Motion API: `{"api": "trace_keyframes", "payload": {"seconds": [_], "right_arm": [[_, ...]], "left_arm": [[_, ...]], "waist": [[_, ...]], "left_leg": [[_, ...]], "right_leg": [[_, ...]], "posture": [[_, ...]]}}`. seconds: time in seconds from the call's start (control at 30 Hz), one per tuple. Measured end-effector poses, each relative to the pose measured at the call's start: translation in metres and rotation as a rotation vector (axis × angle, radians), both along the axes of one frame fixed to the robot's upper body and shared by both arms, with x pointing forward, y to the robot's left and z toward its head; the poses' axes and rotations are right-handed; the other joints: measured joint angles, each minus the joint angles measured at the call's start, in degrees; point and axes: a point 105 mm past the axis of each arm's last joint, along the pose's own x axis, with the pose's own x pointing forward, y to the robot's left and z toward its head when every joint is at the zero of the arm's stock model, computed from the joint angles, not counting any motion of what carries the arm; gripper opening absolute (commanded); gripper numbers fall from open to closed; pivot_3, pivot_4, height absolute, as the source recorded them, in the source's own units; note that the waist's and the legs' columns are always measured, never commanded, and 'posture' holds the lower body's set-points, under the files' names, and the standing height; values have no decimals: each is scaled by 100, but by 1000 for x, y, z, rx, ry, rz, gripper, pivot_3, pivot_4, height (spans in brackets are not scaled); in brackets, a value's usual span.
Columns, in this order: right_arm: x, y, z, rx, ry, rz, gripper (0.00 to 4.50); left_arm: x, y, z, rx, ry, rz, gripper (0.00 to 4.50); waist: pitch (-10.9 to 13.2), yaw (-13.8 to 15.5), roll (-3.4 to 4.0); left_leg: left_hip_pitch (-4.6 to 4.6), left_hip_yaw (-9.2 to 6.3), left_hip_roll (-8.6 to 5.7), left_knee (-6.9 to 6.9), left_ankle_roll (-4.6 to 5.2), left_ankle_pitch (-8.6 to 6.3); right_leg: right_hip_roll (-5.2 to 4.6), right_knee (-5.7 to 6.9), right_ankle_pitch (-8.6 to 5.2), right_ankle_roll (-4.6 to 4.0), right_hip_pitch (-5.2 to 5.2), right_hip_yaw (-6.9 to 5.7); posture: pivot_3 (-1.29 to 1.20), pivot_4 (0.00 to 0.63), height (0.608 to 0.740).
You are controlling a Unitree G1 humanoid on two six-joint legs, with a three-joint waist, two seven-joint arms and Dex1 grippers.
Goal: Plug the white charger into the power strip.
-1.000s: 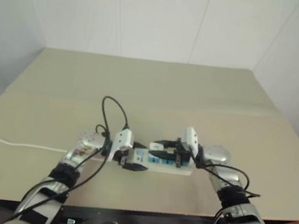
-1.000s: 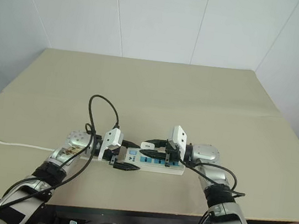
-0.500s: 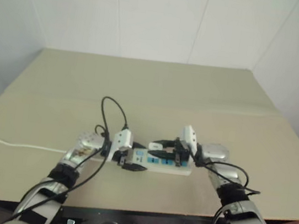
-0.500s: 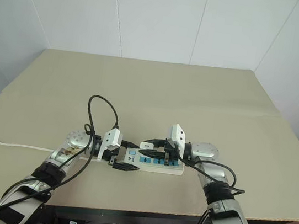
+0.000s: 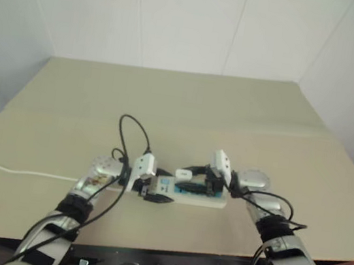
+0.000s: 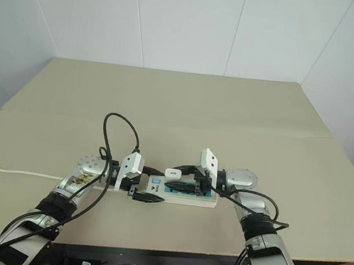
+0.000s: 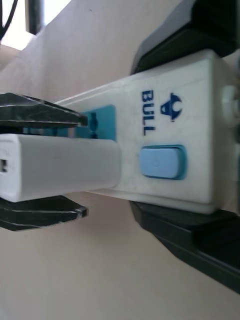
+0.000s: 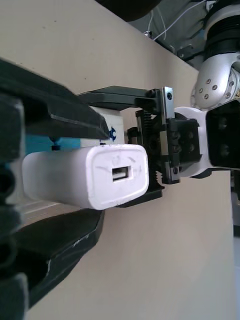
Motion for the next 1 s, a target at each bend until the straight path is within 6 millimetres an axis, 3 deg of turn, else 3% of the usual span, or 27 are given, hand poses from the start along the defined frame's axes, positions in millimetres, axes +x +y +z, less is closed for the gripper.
{"api": "trace_keyframes", "payload": {"seconds": [0.1,0.2,0.27,0.33,0.67,0.77,0.9,1.0], "right_arm": [[0,0,0,-1,12,-2,4461],[-1,0,1,-6,14,-3,4461],[-2,0,1,-12,8,-1,4500],[-3,0,1,-17,-1,3,4500],[-3,-2,9,-9,-47,-16,4500],[-4,-23,14,-39,-68,-72,4500],[-22,-66,29,-76,-80,-138,4500],[-41,-85,47,-80,-119,-155,4500]], "left_arm": [[0,0,0,0,-1,0,3296],[0,-1,0,0,-2,-3,3296],[-1,-1,0,-2,1,-6,4044],[-2,2,-1,5,28,-14,4411],[-8,22,14,-10,54,-12,4411],[-13,25,29,-26,0,-44,4411],[-22,41,48,-36,-33,-50,4411],[-29,46,59,-46,-49,-67,4411]], "waist": [[0,2,0],[0,10,0],[0,16,0],[0,10,0],[6,4,0],[17,64,7],[28,91,11],[47,75,20]], "left_leg": [[-1,-1,0,-1,0,0],[-2,-2,0,-3,-1,-1],[-2,-3,0,-5,-3,-2],[-10,-3,-1,-7,-4,-3],[-78,-6,-2,-6,-8,-1],[-110,-8,-6,-5,-8,0],[-211,-6,-6,0,-23,8],[-213,-5,-1,-5,-26,3]], "right_leg": [[0,0,-1,0,0,0],[0,0,-4,1,-1,-1],[0,0,-7,2,-2,-2],[0,0,-9,2,-6,-2],[1,11,16,-40,-90,1],[-1,5,17,-41,-101,0],[-1,25,21,-49,-208,3],[1,22,19,-53,-211,1]], "posture": [[0,150,740],[0,150,740],[0,150,740],[0,150,740],[0,150,740],[0,150,740],[0,150,740],[0,150,740]]}}
